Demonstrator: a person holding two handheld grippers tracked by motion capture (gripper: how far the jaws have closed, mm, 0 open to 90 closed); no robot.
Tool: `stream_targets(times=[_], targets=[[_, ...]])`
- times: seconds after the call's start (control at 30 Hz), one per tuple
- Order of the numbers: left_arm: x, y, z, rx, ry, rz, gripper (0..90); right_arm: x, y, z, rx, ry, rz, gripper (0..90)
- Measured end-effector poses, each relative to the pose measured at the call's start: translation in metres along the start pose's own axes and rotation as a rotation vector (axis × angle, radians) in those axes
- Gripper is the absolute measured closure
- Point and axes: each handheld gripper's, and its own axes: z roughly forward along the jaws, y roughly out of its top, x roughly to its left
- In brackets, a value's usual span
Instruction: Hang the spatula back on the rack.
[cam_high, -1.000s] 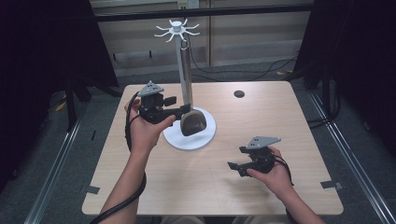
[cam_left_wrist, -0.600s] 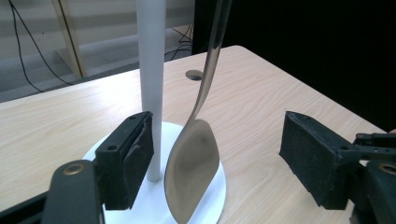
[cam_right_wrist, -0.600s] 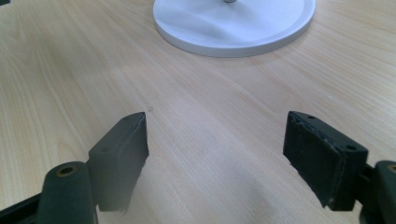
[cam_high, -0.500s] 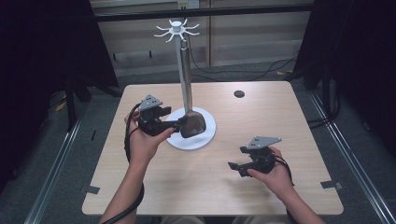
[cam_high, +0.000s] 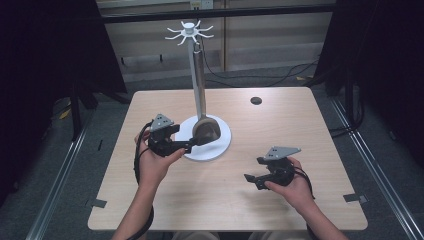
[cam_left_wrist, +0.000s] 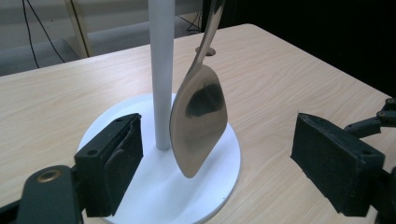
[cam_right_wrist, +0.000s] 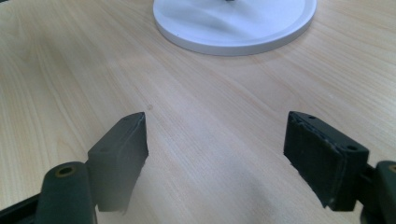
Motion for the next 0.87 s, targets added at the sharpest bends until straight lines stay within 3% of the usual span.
stream_targets(times=[0.63,0.87], targets=[[-0.002,-0.047,0.006,0.05,-0.017,-0.003,14.5,-0.001,-0.002,0.0,0.003,-0.003,0.003,20.6],[0.002,-0.054,0.007,0.072,-0.008,-0.013,13.9,-0.001,-0.002,-0.002,0.004,-0.012,-0.004,20.3]])
